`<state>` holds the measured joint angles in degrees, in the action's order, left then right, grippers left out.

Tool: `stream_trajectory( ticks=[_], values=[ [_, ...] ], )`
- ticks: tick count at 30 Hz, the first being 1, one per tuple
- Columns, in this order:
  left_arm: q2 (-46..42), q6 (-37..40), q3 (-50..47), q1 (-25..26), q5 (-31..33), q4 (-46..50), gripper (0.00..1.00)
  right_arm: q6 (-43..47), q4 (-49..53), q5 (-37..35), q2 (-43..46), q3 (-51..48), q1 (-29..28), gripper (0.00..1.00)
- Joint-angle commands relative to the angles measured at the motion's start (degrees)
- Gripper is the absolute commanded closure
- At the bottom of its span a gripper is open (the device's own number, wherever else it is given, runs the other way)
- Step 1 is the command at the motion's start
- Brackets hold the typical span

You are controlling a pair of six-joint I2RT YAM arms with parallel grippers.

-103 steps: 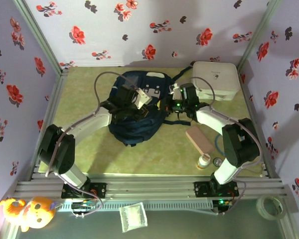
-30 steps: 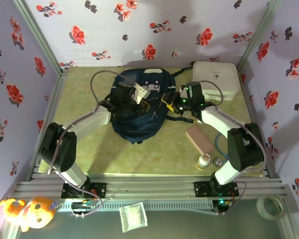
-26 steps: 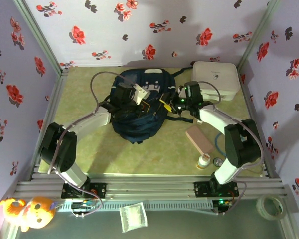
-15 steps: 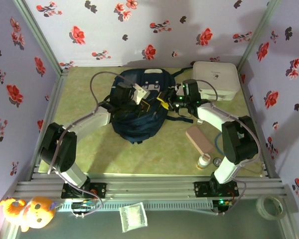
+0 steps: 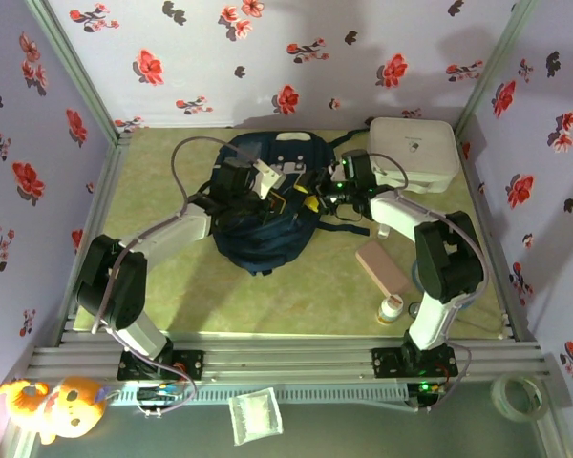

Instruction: Pack books, pencil case, and school supplies into a backpack

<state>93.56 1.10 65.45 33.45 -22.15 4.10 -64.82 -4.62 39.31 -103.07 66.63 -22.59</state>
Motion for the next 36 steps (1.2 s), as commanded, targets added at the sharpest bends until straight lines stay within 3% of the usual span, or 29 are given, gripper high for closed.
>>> stream_trajectory(
  ticks=[1, 12, 16, 21, 27, 36],
  values=[
    [-0.09, 1.57, 1.33, 0.31, -3.99, -1.43, 1.0, -2.77, -2.74, 1.6, -2.29, 1.95, -1.67, 0.39],
    [-0.81, 0.37, 0.11, 0.43, -3.25, -1.21, 0.89, -8.08, -13.93, 2.66, -3.76, -1.18, -1.93, 0.36],
    [-2.57, -2.46, -0.39, 0.39, 0.7, -0.73, 0.63, -7.86, -12.62, 2.41, -4.31, -0.6, -2.02, 0.5],
    [-7.2, -15.9, -2.53, 0.39, 15.29, 4.18, 0.45, -4.91, -9.31, 0.41, -3.34, 0.26, -2.46, 0.68],
    [-13.81, -32.48, -9.38, 2.88, 15.91, 5.02, 0.42, -4.08, -9.56, -0.9, -3.11, 1.19, -3.23, 0.8],
    [-12.81, -40.61, -12.42, 7.48, 13.9, 1.48, 0.51, -7.38, -15.21, -0.31, -4.88, 3.04, -4.52, 0.81]
  ],
)
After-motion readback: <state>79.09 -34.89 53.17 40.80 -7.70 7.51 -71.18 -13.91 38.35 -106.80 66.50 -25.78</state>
